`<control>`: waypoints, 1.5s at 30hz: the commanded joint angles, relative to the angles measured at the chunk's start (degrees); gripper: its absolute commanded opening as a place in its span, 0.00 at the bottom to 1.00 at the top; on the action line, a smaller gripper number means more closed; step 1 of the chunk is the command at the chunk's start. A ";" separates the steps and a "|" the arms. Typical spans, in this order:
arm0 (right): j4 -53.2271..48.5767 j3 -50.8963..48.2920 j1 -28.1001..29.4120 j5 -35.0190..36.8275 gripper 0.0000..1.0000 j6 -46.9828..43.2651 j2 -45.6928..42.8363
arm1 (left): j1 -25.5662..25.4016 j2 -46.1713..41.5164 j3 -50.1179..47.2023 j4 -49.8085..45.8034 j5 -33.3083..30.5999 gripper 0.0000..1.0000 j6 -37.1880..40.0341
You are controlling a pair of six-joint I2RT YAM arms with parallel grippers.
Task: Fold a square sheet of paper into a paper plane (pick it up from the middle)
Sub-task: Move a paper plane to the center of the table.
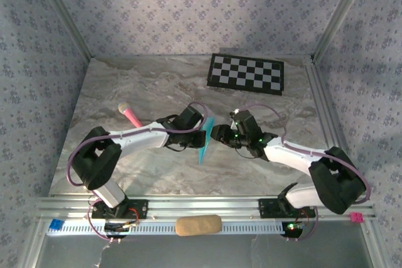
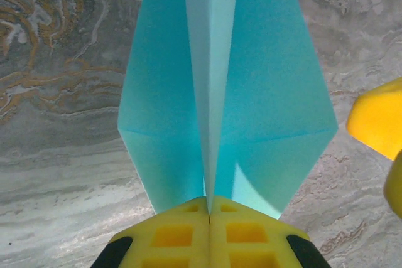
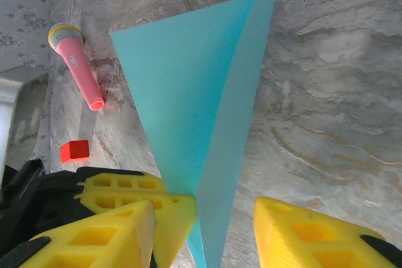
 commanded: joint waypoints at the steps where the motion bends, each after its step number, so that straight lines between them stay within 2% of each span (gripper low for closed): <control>1: 0.12 1.49 0.83 0.98 0.46 2.20 2.37 | -0.35 -0.24 1.51 -2.05 -1.96 0.04 0.53; 11: -0.19 5.09 1.86 -0.88 0.42 2.17 9.37 | -0.58 0.22 1.35 -2.25 -1.83 0.04 0.87; 19: -0.30 4.00 1.57 -0.98 0.21 2.67 12.96 | -0.65 1.95 1.67 -2.51 -0.76 0.07 0.92; 26: 2.59 2.75 1.36 -1.63 0.13 3.38 15.10 | -0.71 4.84 2.74 -2.40 1.52 0.10 1.46; 36: 4.90 1.16 0.99 -2.05 0.09 4.23 15.86 | -0.66 6.21 3.01 -1.81 2.76 0.19 0.75; 45: 5.70 0.87 0.90 -2.67 0.09 4.53 16.31 | -0.66 7.09 3.27 -2.16 3.05 0.20 0.83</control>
